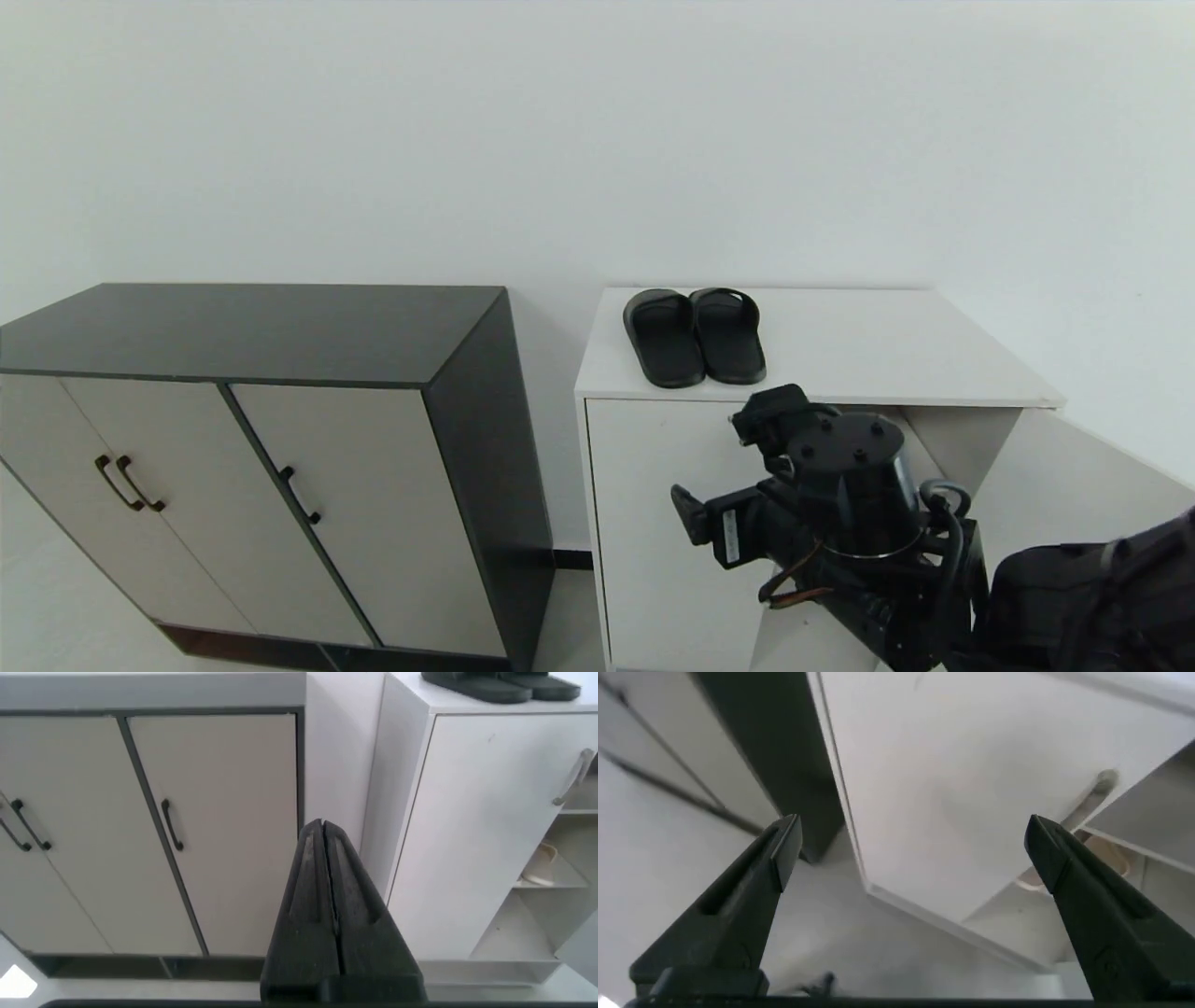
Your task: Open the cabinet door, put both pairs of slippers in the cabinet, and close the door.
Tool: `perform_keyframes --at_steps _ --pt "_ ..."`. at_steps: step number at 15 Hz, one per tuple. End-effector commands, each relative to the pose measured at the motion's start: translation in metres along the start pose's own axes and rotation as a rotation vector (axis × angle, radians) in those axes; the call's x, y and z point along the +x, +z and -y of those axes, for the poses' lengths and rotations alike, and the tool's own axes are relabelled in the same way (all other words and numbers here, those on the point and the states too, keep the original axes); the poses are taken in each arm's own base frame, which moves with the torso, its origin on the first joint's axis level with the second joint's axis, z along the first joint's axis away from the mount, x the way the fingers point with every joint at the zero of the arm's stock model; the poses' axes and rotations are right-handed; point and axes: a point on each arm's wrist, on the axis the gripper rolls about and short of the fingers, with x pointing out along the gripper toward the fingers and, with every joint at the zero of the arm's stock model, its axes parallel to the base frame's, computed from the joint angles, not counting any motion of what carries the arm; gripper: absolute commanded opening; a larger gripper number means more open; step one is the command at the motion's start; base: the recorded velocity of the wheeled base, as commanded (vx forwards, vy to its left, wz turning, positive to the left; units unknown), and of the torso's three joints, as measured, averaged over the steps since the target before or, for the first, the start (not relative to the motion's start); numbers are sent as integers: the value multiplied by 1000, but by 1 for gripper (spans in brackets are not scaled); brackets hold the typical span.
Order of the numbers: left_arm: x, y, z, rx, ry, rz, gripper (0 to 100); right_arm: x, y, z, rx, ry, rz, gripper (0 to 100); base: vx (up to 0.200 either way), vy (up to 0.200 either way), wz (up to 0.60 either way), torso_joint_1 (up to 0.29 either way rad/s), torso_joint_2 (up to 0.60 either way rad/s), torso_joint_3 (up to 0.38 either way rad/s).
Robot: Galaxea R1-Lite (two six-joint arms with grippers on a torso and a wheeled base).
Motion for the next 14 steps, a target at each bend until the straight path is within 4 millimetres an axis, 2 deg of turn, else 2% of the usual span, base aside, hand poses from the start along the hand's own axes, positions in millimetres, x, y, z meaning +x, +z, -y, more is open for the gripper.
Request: perform_keyframes --at_steps 1,6,9,11,14 --pt "0 0 0 0 0 -1 0 -10 30 -5 63 0 88 100 200 0 0 -12 -7 2" --pt "0 0 0 -1 0 -1 0 -5 32 -6 67 -17 96 100 200 0 0 9 -2 3" --pt "0 0 0 -3 -1 -1 0 24 29 3 55 -124 92 100 200 0 0 2 4 2" --pt "0 0 0 -3 -1 -1 0 35 29 6 37 -139 88 100 0 0 0 0 0 0" --pt "0 0 0 -3 -1 -1 0 69 34 10 51 -179 104 100 0 0 0 0 0 0"
